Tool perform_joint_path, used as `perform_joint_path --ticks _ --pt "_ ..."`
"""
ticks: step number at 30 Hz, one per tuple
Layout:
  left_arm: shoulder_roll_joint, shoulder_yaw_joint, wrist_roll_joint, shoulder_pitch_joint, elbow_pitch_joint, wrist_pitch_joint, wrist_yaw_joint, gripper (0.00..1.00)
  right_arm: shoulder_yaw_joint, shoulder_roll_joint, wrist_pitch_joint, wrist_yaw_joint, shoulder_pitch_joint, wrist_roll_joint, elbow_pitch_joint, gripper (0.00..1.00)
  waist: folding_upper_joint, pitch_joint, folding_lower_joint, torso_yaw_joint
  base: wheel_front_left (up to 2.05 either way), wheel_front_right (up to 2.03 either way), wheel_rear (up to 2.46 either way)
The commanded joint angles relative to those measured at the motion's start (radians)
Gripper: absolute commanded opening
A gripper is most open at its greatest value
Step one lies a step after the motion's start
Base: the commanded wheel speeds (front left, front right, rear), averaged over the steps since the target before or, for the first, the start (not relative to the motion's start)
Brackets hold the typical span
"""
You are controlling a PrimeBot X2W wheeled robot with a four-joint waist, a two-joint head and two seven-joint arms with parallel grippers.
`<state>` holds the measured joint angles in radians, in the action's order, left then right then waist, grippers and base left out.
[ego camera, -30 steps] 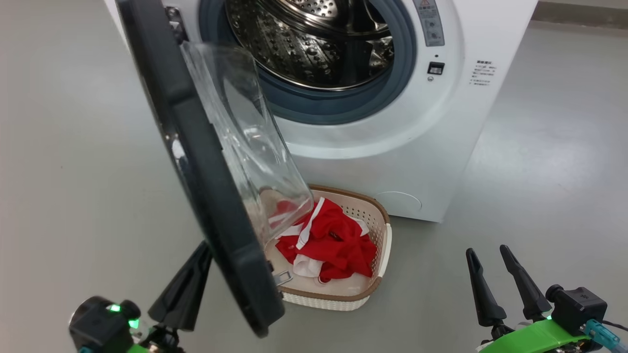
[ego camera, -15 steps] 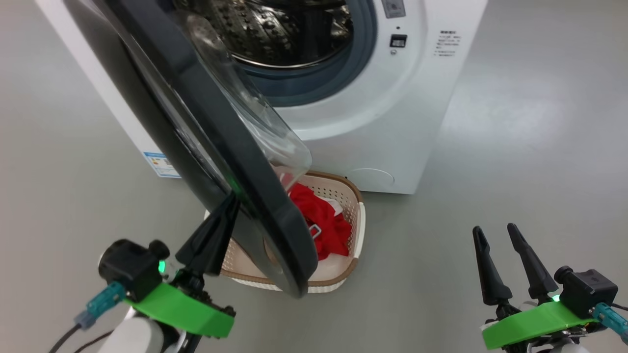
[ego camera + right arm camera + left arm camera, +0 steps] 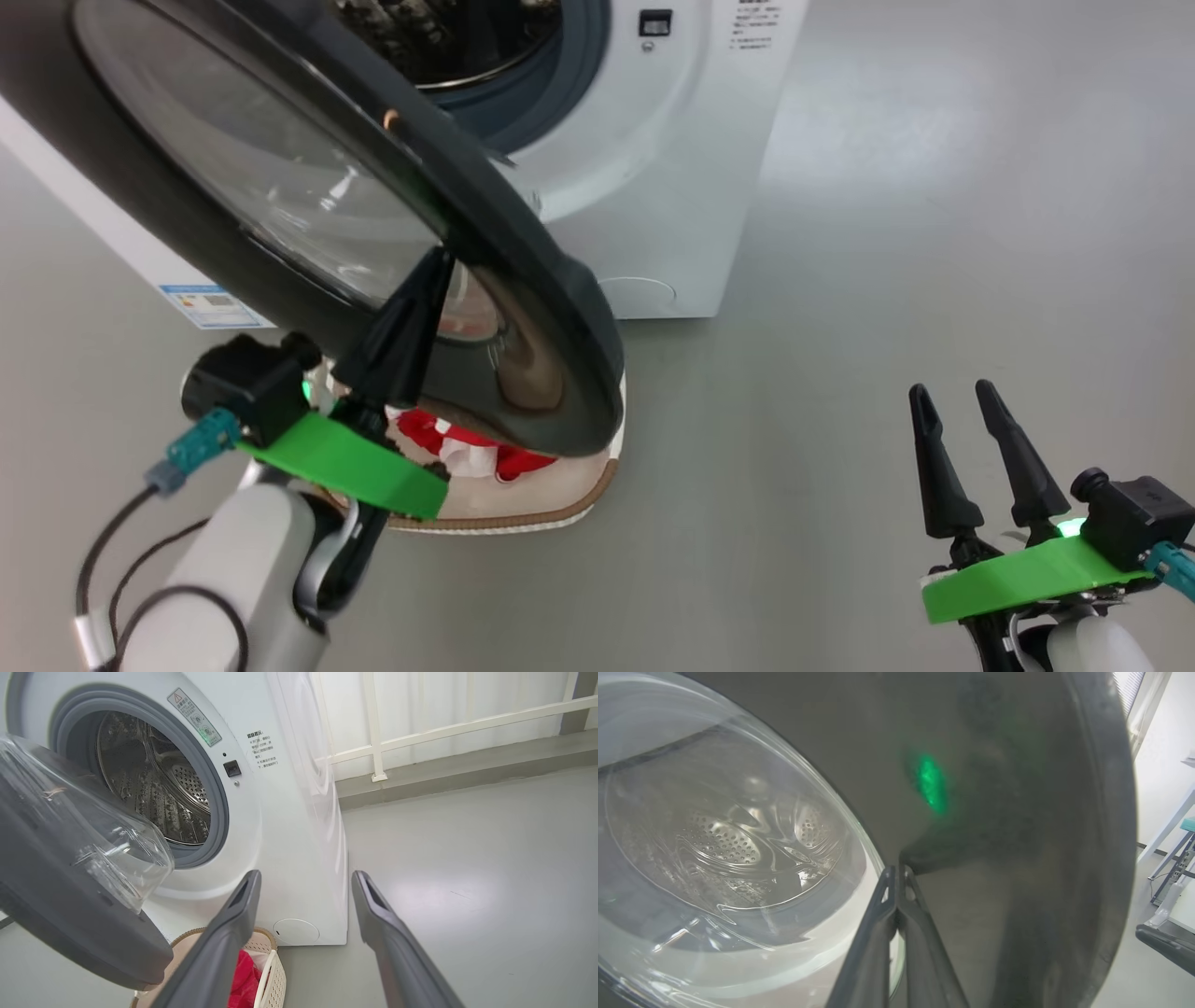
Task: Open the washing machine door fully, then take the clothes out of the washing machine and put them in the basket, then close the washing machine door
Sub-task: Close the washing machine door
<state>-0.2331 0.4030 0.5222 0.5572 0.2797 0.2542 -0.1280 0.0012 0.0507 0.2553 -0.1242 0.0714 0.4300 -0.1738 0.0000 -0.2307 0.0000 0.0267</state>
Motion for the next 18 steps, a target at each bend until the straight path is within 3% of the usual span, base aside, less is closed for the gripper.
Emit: perform_joint_path --ticks 1,18 --pt "-0.012 -0.036 -0.001 0.057 -0.018 0.008 -0.003 0.0 0.016 0.0 0.006 -0.007 0.032 0.004 0.029 1.0 0.0 -0.029 0.0 -0.031 0.0 0.0 0.0" --pt "0.007 -0.068 0.003 0.301 0.155 0.008 -0.003 0.0 0.009 0.0 0.006 -0.007 0.08 0.059 0.037 1.0 0.0 -0.11 0.0 -0.149 0.0 0.0 0.0"
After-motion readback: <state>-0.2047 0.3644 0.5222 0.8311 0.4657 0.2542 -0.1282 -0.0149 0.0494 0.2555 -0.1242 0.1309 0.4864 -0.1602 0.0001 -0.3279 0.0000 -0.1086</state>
